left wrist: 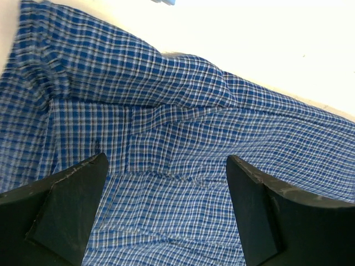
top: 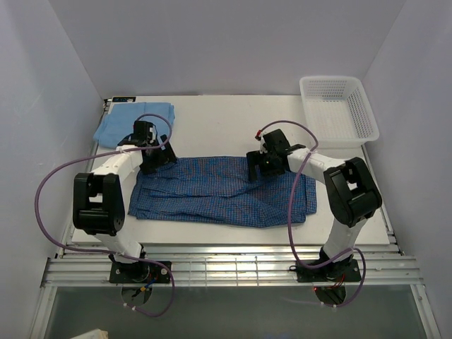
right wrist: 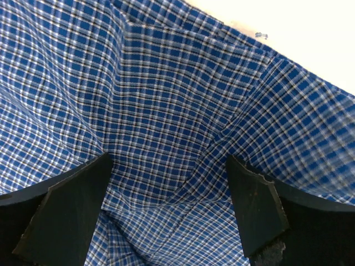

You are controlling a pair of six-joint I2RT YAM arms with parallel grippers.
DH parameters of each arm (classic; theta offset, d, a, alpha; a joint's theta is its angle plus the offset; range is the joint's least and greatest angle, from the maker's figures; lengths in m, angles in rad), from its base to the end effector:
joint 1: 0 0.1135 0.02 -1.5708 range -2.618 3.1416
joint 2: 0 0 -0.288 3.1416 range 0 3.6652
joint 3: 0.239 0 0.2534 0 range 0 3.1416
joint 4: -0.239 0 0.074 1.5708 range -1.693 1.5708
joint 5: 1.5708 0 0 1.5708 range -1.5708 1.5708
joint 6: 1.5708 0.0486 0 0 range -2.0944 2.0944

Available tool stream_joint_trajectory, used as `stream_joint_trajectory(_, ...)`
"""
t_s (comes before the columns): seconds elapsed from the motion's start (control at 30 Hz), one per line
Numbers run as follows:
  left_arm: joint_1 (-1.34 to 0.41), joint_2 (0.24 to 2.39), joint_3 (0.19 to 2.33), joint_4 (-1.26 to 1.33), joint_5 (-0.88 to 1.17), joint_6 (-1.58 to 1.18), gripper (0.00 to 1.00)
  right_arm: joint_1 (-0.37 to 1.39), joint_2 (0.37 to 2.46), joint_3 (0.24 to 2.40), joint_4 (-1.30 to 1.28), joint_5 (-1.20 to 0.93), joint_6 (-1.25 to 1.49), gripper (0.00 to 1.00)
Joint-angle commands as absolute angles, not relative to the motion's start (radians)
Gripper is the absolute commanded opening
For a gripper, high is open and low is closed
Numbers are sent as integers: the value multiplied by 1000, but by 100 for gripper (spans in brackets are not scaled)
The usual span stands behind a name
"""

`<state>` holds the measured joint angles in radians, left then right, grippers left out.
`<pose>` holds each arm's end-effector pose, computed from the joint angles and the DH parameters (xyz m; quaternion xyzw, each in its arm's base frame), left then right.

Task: Fold and stack the long sleeve shirts
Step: Fold the shirt

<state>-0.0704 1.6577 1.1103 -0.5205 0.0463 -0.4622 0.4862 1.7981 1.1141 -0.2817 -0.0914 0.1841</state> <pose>0.3445 -0.0265 0.2161 -0.1828 0.9509 -0.0871 0.2341 0.3368 0.1830 0.1843 -0.1569 0.9407 0.1391 0.2667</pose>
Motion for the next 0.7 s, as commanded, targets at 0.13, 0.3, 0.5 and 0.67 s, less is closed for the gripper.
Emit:
stream_joint_trajectory(0.13,-69,1741,1101,-456,106,-486,98,477,1842,1098,-275,-57,215,90)
stream_joint_trajectory(0.3,-66,1796,1095,-498,57,-517,98,457,1931,1175,-275,-72,198,90)
stream_joint_trajectory(0.5,-48,1717,990,-624,60,-716,98,453,2140,1426,-267,-200,158,90)
stream_joint_trajectory(0.67,-70,1580,861,-643,190,-885,98,454,2414,1775,-262,-300,193,90)
